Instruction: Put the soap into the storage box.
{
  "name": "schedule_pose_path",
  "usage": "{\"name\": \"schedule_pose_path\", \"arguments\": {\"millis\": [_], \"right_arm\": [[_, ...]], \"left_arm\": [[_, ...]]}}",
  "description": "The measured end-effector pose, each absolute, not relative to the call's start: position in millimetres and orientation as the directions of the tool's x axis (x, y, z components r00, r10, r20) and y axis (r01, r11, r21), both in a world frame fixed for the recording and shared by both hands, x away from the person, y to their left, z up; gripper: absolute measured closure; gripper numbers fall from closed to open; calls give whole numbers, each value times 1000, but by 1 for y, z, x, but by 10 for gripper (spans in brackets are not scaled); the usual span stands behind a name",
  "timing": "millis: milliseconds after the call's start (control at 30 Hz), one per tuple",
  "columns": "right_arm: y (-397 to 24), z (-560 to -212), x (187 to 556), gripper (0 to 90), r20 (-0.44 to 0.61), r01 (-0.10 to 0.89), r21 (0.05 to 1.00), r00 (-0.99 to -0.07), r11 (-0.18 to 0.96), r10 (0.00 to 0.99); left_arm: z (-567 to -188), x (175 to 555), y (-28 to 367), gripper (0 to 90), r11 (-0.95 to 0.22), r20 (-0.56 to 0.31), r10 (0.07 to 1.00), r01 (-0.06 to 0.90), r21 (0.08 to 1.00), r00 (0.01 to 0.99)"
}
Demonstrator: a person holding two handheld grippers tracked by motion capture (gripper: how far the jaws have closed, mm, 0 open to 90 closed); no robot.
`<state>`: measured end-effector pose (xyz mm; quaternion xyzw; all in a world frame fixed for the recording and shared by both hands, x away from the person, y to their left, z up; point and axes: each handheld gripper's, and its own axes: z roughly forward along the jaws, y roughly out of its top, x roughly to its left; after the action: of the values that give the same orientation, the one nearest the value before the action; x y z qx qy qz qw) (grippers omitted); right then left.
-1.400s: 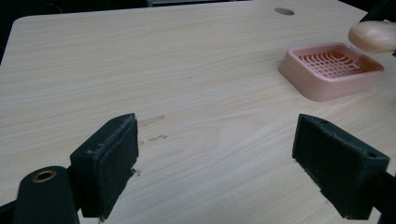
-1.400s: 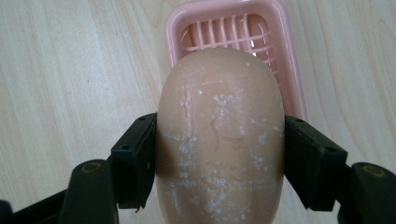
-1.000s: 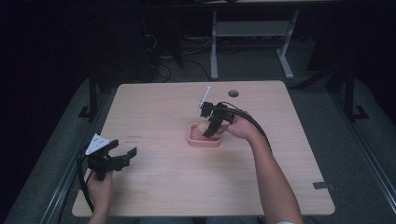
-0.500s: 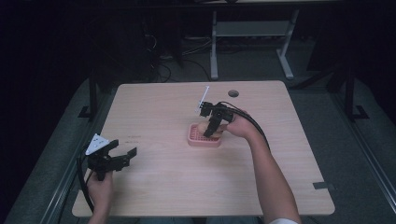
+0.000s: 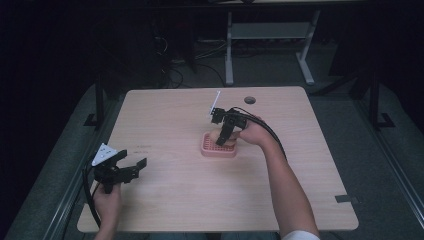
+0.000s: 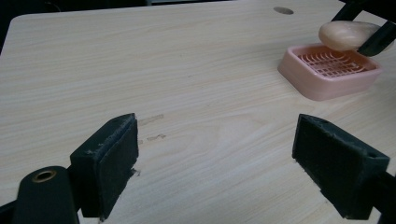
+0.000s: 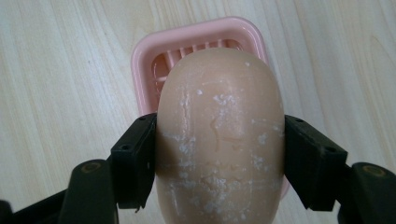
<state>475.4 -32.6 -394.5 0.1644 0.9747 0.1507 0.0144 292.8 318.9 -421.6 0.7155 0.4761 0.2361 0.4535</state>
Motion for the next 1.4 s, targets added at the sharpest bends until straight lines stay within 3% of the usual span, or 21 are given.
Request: {"name": "schedule_pose_path", "arguments": {"millis": [1400], "right_arm": [[-15, -412, 476, 317, 34, 290, 260, -956, 921, 291]], "left_arm": [[-421, 293, 319, 142, -135, -95, 895, 468, 873, 436]]}}
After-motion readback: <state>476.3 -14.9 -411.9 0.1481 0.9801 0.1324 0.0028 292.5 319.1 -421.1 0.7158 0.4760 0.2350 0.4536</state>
